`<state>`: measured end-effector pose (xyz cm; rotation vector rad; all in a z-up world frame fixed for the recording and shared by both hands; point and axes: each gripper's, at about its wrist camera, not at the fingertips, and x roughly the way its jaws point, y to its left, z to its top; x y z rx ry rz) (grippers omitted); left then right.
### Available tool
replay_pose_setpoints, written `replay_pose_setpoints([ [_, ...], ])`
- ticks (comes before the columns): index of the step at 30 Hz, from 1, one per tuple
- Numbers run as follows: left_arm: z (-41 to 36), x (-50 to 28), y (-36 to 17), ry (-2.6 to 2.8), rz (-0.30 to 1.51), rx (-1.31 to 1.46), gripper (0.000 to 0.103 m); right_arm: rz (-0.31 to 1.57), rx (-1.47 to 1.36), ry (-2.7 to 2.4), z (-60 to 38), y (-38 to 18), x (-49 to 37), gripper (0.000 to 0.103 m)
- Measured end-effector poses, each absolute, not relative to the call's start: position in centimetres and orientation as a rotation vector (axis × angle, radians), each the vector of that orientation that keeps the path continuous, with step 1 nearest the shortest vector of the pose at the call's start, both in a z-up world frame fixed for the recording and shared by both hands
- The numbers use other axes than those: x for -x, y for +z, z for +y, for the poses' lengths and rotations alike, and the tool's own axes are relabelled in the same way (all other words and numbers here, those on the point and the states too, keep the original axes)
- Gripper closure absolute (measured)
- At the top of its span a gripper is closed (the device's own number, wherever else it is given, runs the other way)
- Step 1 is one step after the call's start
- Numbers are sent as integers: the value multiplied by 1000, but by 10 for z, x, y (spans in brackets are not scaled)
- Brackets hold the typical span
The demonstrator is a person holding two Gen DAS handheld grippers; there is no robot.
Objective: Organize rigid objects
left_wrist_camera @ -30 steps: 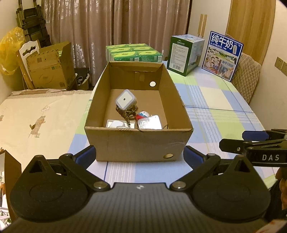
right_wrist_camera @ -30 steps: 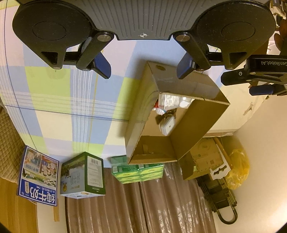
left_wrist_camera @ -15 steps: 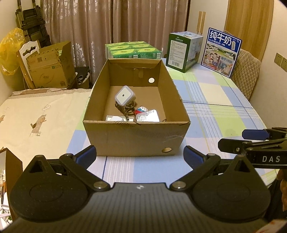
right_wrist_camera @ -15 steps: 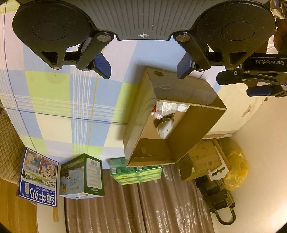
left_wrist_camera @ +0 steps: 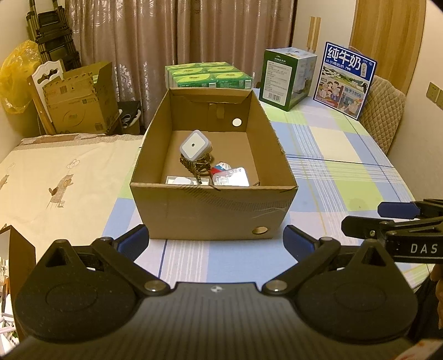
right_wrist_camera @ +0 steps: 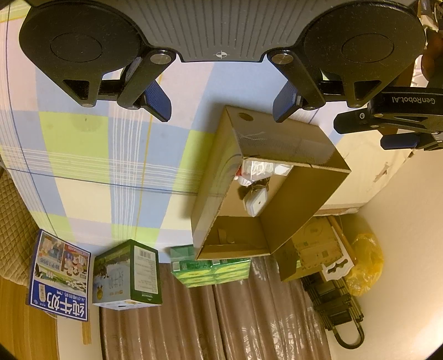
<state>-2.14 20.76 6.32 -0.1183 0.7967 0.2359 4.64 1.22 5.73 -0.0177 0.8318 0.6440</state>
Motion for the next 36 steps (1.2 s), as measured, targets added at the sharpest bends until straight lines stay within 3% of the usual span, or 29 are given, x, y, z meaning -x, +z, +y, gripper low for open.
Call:
replay_pose_setpoints([
  [36,205,16,65,223,796,122,3,831,12,633,14,61,-51,25],
])
